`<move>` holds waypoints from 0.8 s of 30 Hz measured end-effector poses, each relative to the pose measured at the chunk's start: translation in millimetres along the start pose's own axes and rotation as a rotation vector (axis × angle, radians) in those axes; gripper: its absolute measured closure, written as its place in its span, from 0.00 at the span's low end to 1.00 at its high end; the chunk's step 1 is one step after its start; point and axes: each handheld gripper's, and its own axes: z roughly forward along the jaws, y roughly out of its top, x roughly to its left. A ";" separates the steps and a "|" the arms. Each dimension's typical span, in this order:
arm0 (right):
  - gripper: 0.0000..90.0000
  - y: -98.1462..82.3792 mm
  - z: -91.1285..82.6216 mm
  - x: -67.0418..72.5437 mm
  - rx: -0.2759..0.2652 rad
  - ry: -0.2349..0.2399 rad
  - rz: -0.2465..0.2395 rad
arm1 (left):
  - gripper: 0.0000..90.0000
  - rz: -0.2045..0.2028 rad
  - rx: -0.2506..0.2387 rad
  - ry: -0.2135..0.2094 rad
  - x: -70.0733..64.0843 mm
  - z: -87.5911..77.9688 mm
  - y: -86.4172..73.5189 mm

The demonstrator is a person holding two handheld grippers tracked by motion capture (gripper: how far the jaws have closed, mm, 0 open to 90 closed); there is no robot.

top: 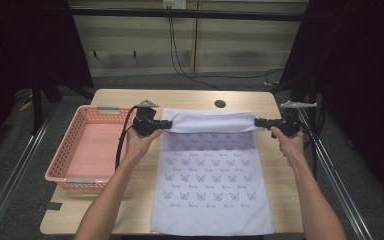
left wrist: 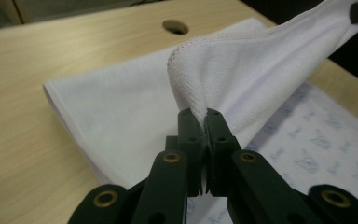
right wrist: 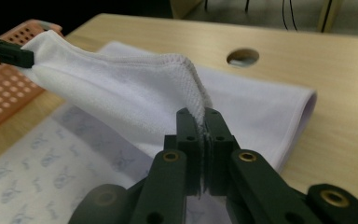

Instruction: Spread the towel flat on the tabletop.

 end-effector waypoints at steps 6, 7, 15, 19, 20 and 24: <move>0.97 14.4 -32.1 21.6 -0.040 0.046 -0.062 | 0.97 0.046 -0.064 -0.037 -20.3 -37.9 8.4; 0.97 14.6 -36.3 24.8 -0.043 0.051 -0.070 | 0.97 0.060 -0.069 -0.037 -24.1 -43.4 9.0; 0.97 22.1 -72.1 53.0 -0.095 0.099 -0.129 | 0.97 0.123 -0.110 -0.048 -50.1 -87.2 13.9; 0.97 10.4 -79.8 64.7 -0.069 0.115 -0.155 | 0.97 0.118 -0.075 -0.073 -61.8 -93.1 -8.6; 0.97 4.0 -79.8 66.2 -0.054 0.112 -0.161 | 0.97 0.126 -0.056 -0.075 -65.0 -90.6 -18.0; 0.97 -30.3 -78.3 66.9 -0.005 0.124 -0.134 | 0.96 0.126 -0.007 -0.089 -75.8 -80.7 -54.7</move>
